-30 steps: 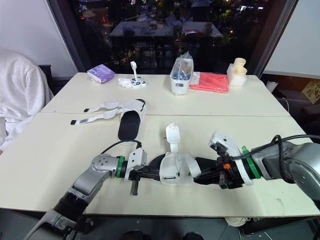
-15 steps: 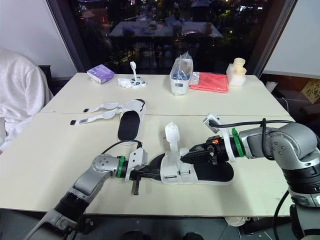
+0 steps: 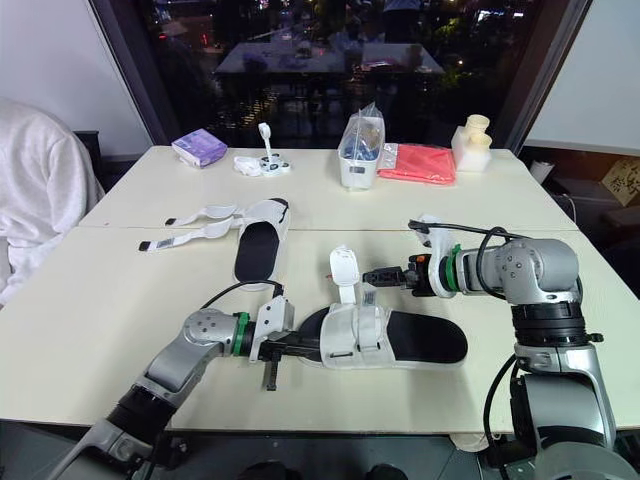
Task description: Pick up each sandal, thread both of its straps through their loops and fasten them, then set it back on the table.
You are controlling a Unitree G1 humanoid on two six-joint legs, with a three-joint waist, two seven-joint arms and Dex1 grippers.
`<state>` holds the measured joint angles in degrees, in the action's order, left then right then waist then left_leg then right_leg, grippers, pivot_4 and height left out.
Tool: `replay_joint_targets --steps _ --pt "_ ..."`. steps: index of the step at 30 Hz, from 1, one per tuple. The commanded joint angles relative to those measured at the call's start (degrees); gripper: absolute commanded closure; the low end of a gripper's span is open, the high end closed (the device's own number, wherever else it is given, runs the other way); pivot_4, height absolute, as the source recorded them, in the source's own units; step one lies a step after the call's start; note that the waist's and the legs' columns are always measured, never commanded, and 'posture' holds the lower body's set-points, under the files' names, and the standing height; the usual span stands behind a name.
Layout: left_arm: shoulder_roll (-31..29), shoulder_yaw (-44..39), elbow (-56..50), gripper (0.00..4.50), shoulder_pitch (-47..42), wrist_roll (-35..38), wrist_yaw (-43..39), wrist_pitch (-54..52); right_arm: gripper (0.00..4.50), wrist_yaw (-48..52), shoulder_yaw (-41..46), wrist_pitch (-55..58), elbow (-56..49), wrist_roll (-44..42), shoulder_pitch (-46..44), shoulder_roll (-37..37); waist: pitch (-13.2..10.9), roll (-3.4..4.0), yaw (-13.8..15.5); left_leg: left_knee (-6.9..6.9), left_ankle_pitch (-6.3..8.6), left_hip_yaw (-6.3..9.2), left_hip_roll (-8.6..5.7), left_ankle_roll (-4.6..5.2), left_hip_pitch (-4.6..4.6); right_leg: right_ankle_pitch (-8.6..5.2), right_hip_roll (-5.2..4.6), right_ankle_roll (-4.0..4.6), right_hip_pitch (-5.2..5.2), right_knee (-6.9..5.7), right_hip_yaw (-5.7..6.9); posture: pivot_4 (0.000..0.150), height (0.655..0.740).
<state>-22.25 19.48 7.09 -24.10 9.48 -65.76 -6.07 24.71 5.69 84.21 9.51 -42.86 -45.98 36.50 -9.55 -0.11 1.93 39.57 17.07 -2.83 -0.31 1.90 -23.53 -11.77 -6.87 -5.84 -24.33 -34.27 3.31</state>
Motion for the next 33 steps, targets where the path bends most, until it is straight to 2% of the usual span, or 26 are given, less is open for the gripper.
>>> replay_joint_targets --steps 1,14,16,17,24,33 --pt "-0.2 0.9 0.5 4.5 0.9 -0.9 0.5 -1.1 0.03 0.3 2.8 -1.7 0.4 1.3 -2.4 -0.2 0.0 0.0 0.0 0.0 0.0 0.0 0.0 0.0 0.0 0.0 0.01 0.0 0.0 -0.01 0.0 0.15 0.74" --pt "-0.1 1.1 0.4 4.5 1.2 -1.1 0.5 -0.9 0.03 4.0 3.3 -1.9 3.1 2.0 -3.8 -3.9 0.0 0.0 0.0 0.0 0.0 0.0 0.02 0.01 0.01 0.1 0.06 -0.18 0.01 0.0 0.0 0.15 0.74" --pt "-0.2 1.1 0.2 4.5 1.3 -1.1 0.5 -0.9 0.53 4.4 2.8 -2.0 3.3 2.4 -3.6 -4.4 0.0 0.0 0.0 0.0 0.0 0.0 0.02 0.01 0.01 0.1 0.06 -0.18 0.01 0.0 0.0 0.15 0.74" --pt "-0.2 1.1 0.1 4.5 1.4 -1.1 0.6 -0.9 0.92 4.5 2.4 -2.4 3.4 2.8 -3.3 -4.7 0.0 0.0 0.0 0.0 0.0 0.0 0.02 0.01 0.01 0.1 0.06 -0.18 0.01 0.0 0.0 0.15 0.74" --pt "-0.3 1.1 -0.4 4.5 1.7 -1.0 0.9 -1.3 4.47 7.0 2.4 -1.4 2.2 1.8 -1.9 -5.7 0.0 0.0 0.0 0.0 0.0 0.0 0.01 0.0 0.01 0.1 0.06 -0.18 0.01 -0.01 0.01 0.15 0.74" --pt "-0.4 1.0 0.0 4.5 1.2 -1.0 0.8 -1.3 4.47 9.3 4.5 1.0 -4.2 -1.1 -0.6 -5.8 0.0 0.01 -0.3 -0.03 0.0 0.03 0.02 0.0 0.01 0.1 0.06 -0.18 0.01 0.0 0.01 0.15 0.74"
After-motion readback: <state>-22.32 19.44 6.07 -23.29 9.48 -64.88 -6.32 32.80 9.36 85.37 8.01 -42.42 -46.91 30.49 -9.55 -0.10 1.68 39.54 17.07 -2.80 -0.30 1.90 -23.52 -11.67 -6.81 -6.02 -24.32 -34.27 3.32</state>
